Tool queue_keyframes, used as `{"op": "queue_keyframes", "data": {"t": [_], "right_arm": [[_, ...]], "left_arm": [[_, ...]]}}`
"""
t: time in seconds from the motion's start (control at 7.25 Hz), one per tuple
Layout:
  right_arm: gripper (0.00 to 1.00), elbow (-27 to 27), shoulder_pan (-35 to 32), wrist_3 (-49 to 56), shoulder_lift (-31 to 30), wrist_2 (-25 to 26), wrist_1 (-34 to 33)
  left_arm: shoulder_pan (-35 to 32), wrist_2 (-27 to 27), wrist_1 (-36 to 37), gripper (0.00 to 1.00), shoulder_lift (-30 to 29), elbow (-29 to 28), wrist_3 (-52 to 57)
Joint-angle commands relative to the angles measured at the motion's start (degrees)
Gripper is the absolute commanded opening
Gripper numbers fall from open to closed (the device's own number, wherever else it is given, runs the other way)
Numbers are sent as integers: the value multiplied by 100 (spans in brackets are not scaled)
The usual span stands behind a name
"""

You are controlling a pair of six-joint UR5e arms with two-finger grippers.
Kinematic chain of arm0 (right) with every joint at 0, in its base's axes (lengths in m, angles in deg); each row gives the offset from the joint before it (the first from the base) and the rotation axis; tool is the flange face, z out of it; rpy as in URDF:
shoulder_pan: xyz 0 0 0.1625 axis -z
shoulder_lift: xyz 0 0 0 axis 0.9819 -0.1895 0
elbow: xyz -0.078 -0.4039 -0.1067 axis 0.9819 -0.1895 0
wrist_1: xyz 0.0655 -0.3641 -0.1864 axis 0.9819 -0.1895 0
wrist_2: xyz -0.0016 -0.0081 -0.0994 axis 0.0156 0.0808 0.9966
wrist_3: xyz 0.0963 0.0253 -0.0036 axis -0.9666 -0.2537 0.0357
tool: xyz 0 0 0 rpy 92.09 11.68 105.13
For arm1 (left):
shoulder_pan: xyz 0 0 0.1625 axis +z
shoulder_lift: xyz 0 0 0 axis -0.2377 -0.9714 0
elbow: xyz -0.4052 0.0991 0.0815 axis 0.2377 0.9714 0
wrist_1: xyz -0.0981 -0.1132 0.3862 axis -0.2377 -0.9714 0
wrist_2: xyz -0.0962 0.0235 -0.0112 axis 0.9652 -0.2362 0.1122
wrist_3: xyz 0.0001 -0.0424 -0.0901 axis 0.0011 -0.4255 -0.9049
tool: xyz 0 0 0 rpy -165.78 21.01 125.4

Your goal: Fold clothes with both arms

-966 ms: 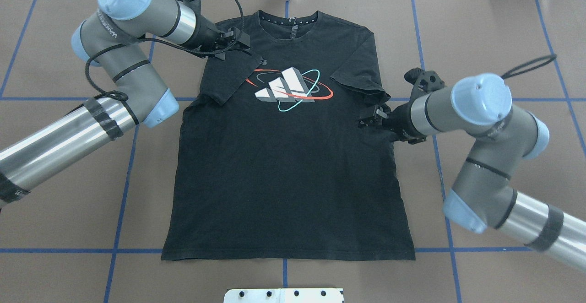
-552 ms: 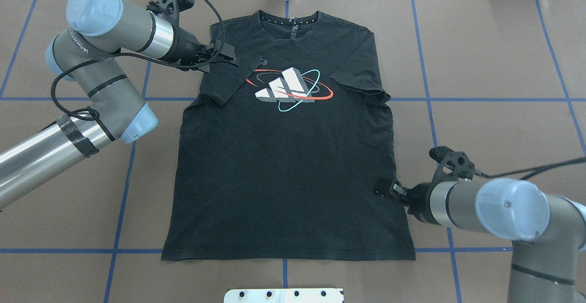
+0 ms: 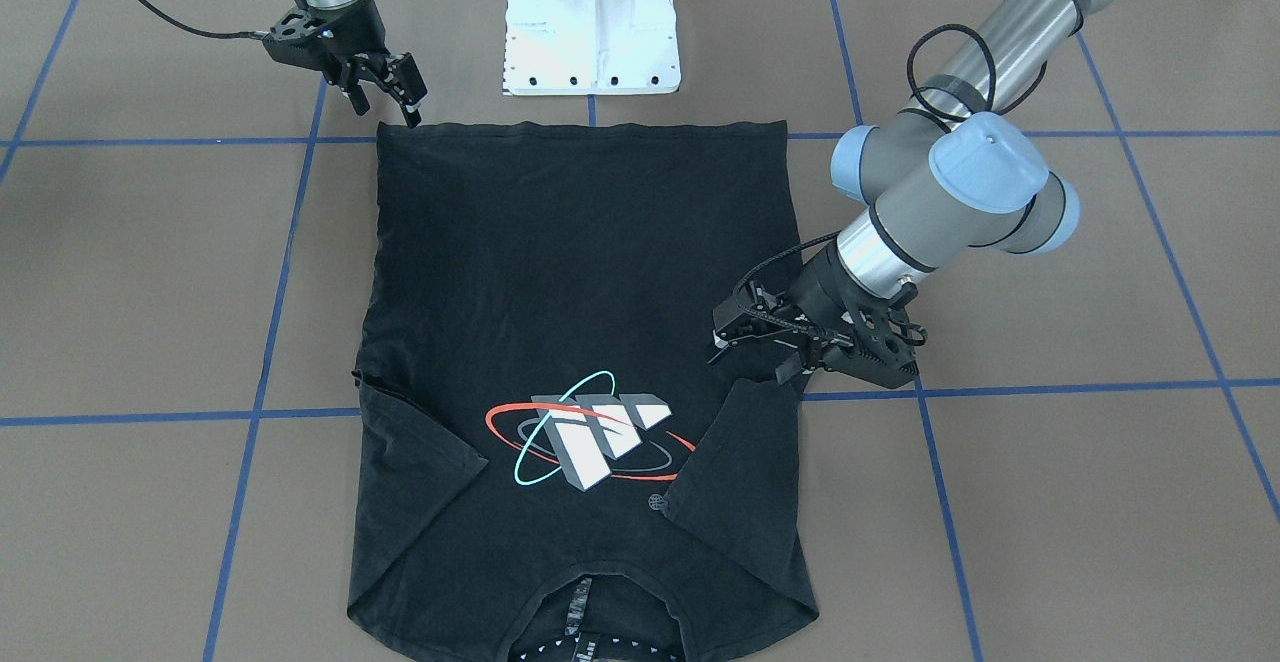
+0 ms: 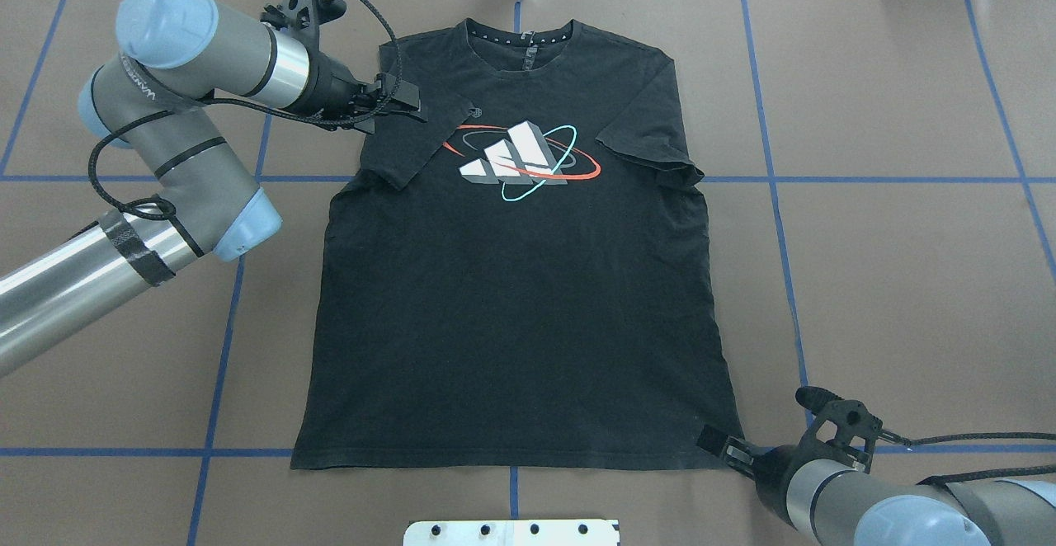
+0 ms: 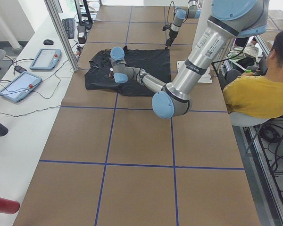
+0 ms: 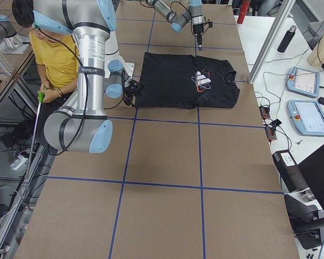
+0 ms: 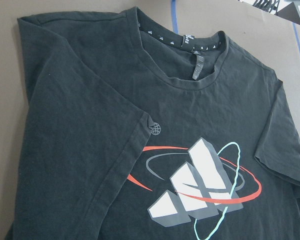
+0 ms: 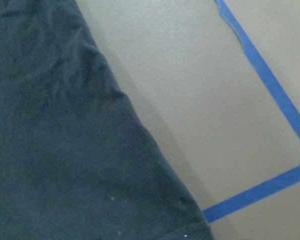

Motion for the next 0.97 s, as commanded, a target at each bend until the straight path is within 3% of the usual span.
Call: {"op": "queue_keyframes", "data": {"t": [0.0,0.83], "right_arm": [[91,-87,113,-80,18,151,-6],[87,-175,113,-71,-26,124,-24]], "left_arm": [[6,-25,0,100,-5,1,-3],[15,-52,0,100,39,-25,6]]}}
